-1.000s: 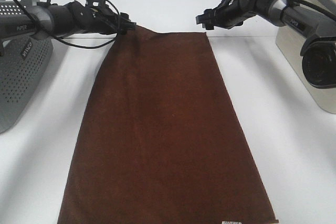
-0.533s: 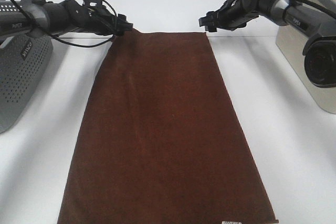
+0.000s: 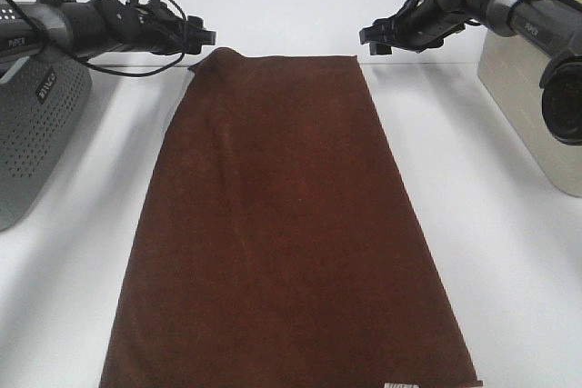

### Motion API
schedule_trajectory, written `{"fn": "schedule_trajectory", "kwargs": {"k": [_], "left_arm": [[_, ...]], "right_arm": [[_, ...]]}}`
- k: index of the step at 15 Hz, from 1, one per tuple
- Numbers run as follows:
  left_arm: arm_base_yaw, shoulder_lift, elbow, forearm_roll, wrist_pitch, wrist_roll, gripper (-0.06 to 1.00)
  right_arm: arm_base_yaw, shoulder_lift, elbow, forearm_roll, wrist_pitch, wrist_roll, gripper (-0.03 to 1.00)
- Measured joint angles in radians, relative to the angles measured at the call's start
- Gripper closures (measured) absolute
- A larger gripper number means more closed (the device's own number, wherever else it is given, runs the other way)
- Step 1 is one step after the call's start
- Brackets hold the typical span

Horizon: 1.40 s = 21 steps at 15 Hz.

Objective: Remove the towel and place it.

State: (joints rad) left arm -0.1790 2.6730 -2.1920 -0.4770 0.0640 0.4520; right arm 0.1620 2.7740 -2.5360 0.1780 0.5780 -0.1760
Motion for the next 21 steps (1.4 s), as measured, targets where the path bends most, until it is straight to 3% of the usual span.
{"fn": "schedule_trajectory", "kwargs": {"k": [5,10,13,18,21], "left_arm": [[0.0,0.058,-0.008,0.0,-0.029,-0.003,0.31],[-0.02,0.147,-0.1,0.008,-0.025,-0.001,0.31],[-0.02,0.152,-0.11,0.056,0.001,-0.001,0.31],[-0.008,0.135,-0.117,0.225,0.065,-0.003,0.31],[0.007,0.118,-0.117,0.27,0.094,-0.004,0.31]], "right_arm": [[0.0,0.0,0.0,0.0,0.0,0.0,0.3],[0.0,0.0,0.0,0.0,0.002,0.0,0.3],[0.0,0.0,0.0,0.0,0.013,0.0,0.3],[0.0,0.0,0.0,0.0,0.022,0.0,0.3],[0.0,0.0,0.0,0.0,0.023,-0.003,0.3]]}}
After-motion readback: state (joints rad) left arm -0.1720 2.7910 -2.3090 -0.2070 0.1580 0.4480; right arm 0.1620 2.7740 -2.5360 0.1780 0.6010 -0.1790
